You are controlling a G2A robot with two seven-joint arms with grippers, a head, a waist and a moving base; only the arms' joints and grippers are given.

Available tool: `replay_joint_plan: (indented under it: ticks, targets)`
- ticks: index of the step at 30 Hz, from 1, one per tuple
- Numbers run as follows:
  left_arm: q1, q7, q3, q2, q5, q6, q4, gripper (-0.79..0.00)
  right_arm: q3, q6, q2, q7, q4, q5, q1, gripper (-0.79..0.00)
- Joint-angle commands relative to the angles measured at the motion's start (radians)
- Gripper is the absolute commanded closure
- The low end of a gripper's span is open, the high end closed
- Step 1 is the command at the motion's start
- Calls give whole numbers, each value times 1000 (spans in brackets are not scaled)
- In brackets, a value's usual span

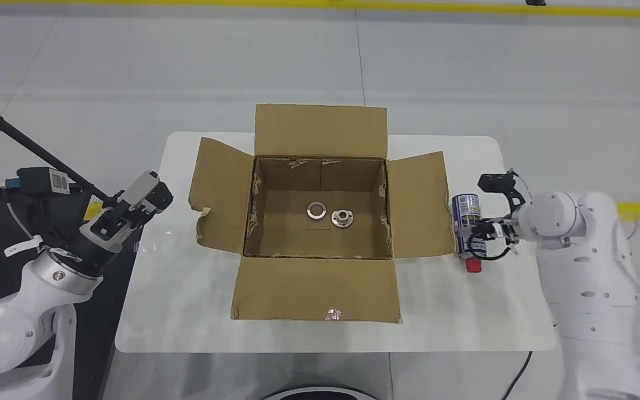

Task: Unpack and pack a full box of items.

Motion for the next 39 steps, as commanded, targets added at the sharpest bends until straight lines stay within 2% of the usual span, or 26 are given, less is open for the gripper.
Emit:
replay_joint_plan:
  ticks: [1,13,14,16,17,19,20,23,25,36,39]
  targets:
    - [0,0,0,0,0,0,0,-785,-8,4,-1,-2,12,10,6,-785]
    - [0,0,0,0,0,0,0,-785,-78,14,-6,-23,76,38,25,-785]
    - [0,0,0,0,0,0,0,-785,-81,14,-6,-23,79,39,26,-739]
    - [0,0,0,0,0,0,0,-785,-89,15,-6,-25,87,42,29,-699]
    - [0,0,0,0,0,0,0,-785,-92,16,-6,-26,89,42,31,-631]
    - [0,0,0,0,0,0,0,-785,-95,18,-5,-26,93,42,34,-388]
    - [0,0,0,0,0,0,0,-785,-95,20,-4,-26,93,43,35,-332]
    - [0,0,0,0,0,0,0,-785,-88,24,-1,-27,86,44,36,-92]
    - [0,0,0,0,0,0,0,-785,-80,27,3,-27,77,44,37,0]
    - [0,0,0,0,0,0,0,-785,42,-4,34,-35,-51,90,93,0]
    - [0,0,0,0,0,0,0,-785,80,-18,42,-80,-113,113,122,0]
